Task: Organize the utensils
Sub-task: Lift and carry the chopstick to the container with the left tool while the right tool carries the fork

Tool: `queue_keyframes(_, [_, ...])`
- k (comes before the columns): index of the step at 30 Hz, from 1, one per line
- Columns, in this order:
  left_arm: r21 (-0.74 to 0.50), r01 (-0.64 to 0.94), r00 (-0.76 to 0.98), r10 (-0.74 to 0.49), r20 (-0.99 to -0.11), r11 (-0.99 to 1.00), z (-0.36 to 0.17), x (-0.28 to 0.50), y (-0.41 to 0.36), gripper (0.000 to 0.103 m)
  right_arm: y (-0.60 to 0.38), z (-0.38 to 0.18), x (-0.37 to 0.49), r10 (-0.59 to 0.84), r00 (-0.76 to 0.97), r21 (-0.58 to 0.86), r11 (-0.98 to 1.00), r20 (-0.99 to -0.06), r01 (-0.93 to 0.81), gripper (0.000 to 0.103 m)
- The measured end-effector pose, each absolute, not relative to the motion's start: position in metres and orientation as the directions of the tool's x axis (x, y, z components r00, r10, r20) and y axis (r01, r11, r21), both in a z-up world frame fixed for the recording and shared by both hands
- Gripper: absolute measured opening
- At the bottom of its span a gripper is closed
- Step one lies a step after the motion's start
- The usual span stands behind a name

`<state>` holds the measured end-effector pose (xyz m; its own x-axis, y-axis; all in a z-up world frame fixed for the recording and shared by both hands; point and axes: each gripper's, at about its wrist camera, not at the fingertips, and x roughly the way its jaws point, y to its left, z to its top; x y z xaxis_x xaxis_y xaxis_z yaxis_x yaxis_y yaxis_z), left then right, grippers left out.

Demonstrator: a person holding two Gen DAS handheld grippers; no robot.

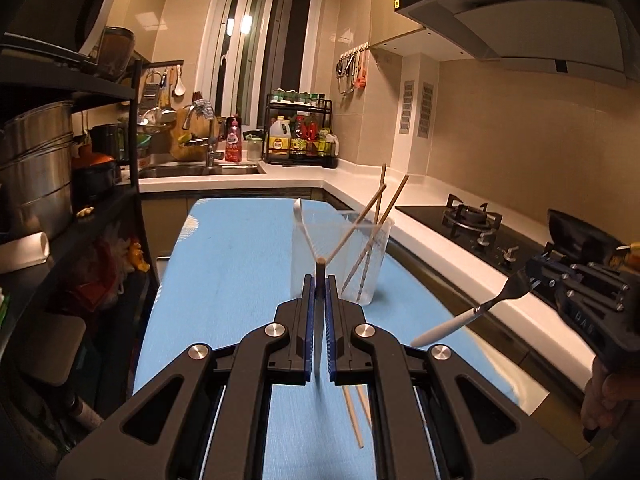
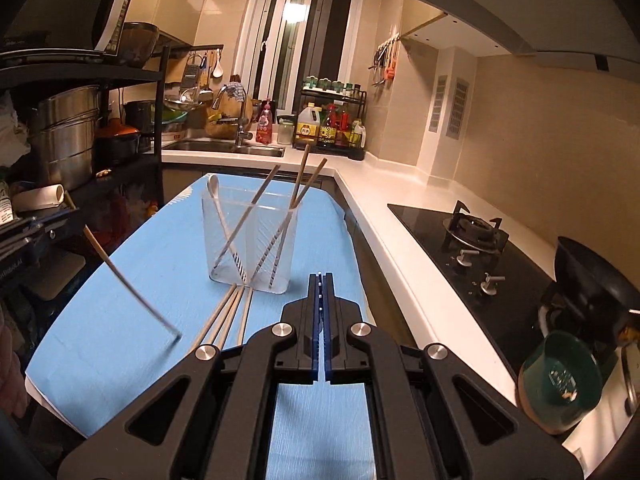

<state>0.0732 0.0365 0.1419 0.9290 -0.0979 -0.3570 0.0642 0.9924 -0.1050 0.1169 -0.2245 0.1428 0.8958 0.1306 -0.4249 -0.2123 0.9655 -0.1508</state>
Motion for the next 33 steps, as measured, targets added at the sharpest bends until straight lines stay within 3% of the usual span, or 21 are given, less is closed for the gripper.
queue_keyframes(9, [-0.151, 0.096, 0.887, -0.153, -0.436, 0.984, 0.174, 0.115, 0.046, 0.005, -0.209, 0.19, 0.156, 0.152, 0.86, -0.153, 0.955, -0.488, -0.256, 0.001])
queue_keyframes(17, [-0.135, 0.125, 0.881, -0.173, -0.44, 0.983, 0.195, 0.149, 0.05, 0.005, -0.19, 0.236, 0.202, 0.149, 0.866, -0.209, 0.938, -0.477, -0.276, 0.001])
queue_keyframes(24, [-0.125, 0.138, 0.897, -0.178, -0.404, 0.982, 0.232, 0.189, 0.051, 0.005, -0.169, 0.266, 0.249, 0.146, 0.877, -0.251, 0.925, -0.458, -0.285, 0.001])
queue_keyframes(33, [-0.13, 0.164, 0.935, -0.196, -0.295, 0.978, 0.296, 0.241, 0.052, 0.005, -0.148, 0.284, 0.295, 0.135, 0.887, -0.286, 0.916, -0.442, -0.282, 0.001])
